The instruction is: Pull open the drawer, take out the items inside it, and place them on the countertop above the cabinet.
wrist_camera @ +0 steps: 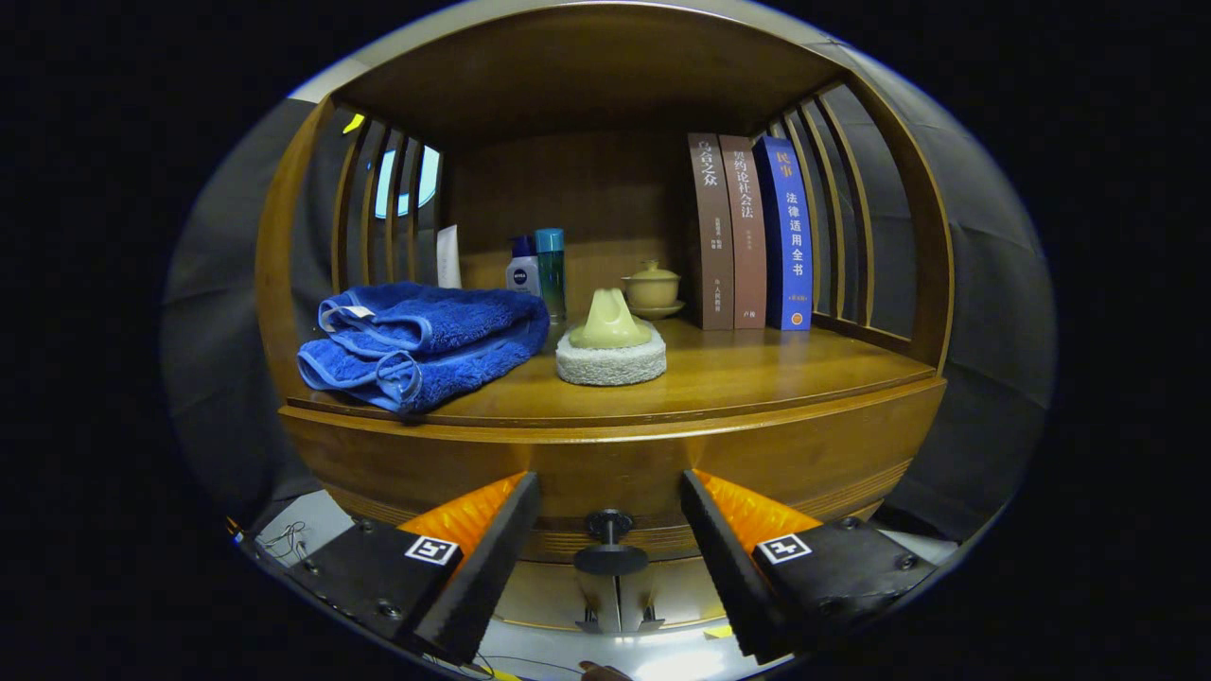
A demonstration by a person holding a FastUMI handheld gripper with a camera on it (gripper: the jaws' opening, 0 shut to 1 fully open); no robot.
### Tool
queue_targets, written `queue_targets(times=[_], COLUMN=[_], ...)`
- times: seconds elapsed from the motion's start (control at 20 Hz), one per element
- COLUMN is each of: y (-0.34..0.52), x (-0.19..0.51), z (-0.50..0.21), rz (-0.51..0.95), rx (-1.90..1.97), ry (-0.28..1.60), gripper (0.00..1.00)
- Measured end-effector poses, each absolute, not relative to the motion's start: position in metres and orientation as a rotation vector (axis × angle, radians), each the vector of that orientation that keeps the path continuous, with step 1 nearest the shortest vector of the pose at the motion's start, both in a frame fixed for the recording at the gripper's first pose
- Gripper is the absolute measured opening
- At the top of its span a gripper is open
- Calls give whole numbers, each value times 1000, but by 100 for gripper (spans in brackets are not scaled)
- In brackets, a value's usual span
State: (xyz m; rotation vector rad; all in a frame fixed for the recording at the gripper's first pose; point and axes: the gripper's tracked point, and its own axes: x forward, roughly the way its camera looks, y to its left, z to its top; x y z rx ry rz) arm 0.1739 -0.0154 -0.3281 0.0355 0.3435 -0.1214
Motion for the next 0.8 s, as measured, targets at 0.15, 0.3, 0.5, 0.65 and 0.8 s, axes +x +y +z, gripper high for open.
queue_targets(times=[0.15, 0.3, 0.5, 0.65, 0.8], y=[-16, -16, -20, -17, -15], x=[173, 172, 163, 153, 139], z=[-329, -323, -308, -289, -262], rz=[-121, -115, -123, -114, -98], rx=[35, 38, 37, 39, 31], ry=[348, 345, 323, 309, 278], gripper=[99, 99, 99, 99, 99])
